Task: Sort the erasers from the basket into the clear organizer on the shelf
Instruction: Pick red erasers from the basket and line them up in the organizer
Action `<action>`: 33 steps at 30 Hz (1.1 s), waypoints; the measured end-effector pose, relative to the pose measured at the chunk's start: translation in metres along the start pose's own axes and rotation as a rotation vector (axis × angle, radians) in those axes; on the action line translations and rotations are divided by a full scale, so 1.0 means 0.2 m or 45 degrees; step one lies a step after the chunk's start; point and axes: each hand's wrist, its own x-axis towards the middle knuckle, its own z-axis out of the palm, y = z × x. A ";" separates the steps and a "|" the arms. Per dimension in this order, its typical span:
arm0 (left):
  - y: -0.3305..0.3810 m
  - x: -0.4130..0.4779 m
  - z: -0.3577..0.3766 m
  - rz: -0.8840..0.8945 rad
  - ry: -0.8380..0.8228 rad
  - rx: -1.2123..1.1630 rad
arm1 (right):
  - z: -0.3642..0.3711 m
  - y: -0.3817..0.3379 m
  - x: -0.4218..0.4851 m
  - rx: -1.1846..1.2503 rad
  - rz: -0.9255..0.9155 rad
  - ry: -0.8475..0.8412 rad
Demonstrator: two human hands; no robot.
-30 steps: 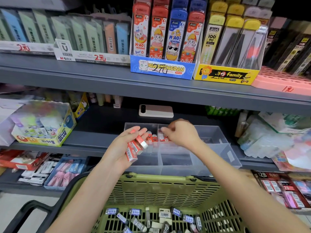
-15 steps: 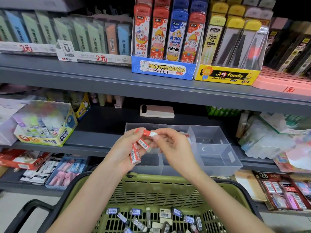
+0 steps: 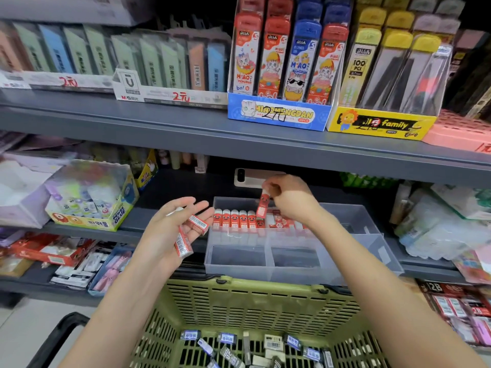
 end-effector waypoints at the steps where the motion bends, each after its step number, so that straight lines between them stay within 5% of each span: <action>1: 0.00 0.01 -0.01 -0.009 -0.008 -0.001 | -0.01 0.00 0.01 -0.014 0.005 -0.042; 9: -0.05 0.03 0.00 -0.090 -0.097 -0.050 | 0.04 0.03 0.00 -0.112 -0.116 -0.226; 22: -0.06 0.02 0.06 -0.115 -0.167 0.010 | 0.02 -0.06 0.04 -0.816 -0.442 -0.201; 29: -0.08 0.03 0.06 -0.143 -0.188 -0.007 | 0.02 0.01 0.03 -0.328 -0.102 -0.292; 33: -0.10 0.03 0.07 -0.173 -0.181 -0.034 | 0.06 0.00 0.04 -0.534 -0.028 -0.275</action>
